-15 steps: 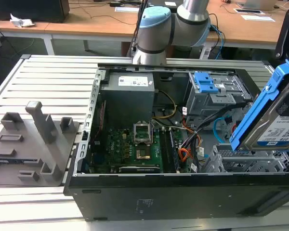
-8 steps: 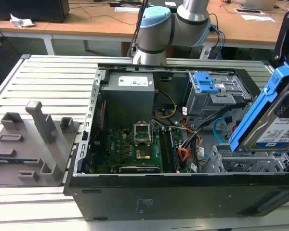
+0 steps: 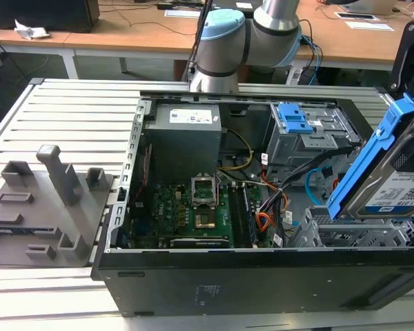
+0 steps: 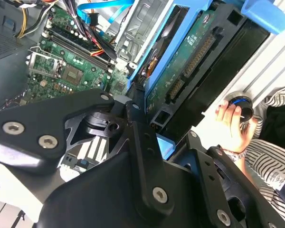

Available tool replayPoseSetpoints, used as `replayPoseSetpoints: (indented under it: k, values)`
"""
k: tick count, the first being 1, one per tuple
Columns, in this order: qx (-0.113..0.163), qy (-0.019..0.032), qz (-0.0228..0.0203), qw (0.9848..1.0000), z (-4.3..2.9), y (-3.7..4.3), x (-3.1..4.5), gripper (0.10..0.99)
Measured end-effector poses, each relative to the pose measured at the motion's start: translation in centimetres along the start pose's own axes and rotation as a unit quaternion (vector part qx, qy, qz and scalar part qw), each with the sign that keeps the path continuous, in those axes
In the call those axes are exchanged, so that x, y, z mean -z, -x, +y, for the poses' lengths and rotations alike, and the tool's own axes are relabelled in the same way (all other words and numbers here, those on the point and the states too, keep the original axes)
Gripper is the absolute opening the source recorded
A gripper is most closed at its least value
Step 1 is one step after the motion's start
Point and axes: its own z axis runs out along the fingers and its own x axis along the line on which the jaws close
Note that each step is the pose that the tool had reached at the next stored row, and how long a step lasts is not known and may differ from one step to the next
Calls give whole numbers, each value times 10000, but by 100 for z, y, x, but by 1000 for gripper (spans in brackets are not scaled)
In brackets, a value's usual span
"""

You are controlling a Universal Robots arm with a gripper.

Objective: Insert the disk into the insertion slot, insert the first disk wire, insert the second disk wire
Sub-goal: 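Insert the disk into the insertion slot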

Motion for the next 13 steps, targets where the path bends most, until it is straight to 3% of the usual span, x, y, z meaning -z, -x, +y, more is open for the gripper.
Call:
replayPoseSetpoints:
  k: [13]
  values:
    - [0, 0, 0, 10000, -5, 0, -112, 365]
